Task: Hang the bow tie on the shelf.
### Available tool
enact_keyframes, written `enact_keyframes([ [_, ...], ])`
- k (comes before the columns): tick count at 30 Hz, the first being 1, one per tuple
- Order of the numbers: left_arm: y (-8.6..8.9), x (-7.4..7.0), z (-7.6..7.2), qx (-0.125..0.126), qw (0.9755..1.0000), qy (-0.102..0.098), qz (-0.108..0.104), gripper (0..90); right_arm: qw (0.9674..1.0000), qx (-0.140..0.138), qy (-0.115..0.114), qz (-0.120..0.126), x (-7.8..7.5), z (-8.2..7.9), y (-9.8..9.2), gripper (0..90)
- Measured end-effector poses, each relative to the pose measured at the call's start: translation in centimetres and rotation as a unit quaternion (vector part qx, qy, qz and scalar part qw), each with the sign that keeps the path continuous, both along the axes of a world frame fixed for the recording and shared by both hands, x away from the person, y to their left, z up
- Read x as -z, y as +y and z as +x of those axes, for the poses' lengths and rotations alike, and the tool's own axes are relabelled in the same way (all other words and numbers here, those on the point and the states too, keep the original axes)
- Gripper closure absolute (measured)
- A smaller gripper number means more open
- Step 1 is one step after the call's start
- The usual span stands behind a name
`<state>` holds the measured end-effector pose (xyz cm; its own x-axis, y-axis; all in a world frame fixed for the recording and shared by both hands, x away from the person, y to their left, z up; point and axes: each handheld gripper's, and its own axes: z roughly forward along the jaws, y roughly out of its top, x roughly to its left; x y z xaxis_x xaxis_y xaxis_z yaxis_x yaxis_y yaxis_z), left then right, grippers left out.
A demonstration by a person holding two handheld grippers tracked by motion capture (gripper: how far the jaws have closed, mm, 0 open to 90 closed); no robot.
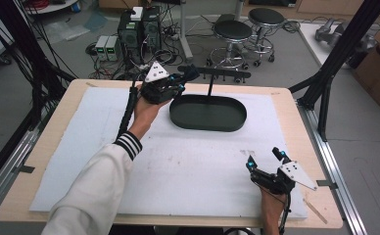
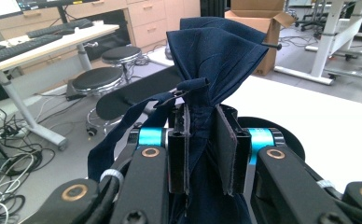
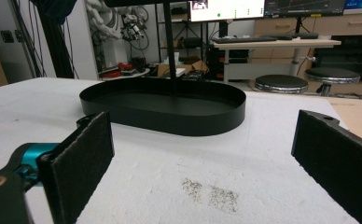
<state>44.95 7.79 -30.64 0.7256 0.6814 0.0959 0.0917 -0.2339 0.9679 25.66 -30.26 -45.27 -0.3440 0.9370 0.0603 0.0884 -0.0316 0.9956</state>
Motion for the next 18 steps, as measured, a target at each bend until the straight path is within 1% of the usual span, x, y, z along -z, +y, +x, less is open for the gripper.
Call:
enact_keyframes([
  [2,-0.2,-0.3,0.1,-0.002,1.0,-0.004,-0.007,75.6,1.0,0.0,-0.001,-0.001,0.0,0.0,0.0,4.6],
  [4,-0.3,-0.5,0.3,-0.002,0.9999,0.001,-0.015,75.6,1.0,0.0,-0.001,0.0,0.0,0.0,0.0,4.7],
  [11,-1.0,-1.1,0.7,0.002,0.9997,0.006,-0.022,75.6,1.0,-0.001,0.0,0.001,0.0,0.0,0.0,4.6],
  [12,-1.1,-1.2,0.7,0.003,0.9998,0.003,-0.022,75.6,1.0,-0.001,0.0,0.002,0.0,0.0,0.0,4.7],
  [14,-1.3,-1.4,0.9,0.007,0.9996,0.006,-0.028,75.6,1.0,-0.001,0.0,0.002,0.0,0.0,0.0,4.6],
  [18,-1.7,-1.7,1.2,0.007,0.9994,0.006,-0.033,75.6,1.0,-0.001,0.0,0.003,0.0,0.0,-0.1,4.7],
])
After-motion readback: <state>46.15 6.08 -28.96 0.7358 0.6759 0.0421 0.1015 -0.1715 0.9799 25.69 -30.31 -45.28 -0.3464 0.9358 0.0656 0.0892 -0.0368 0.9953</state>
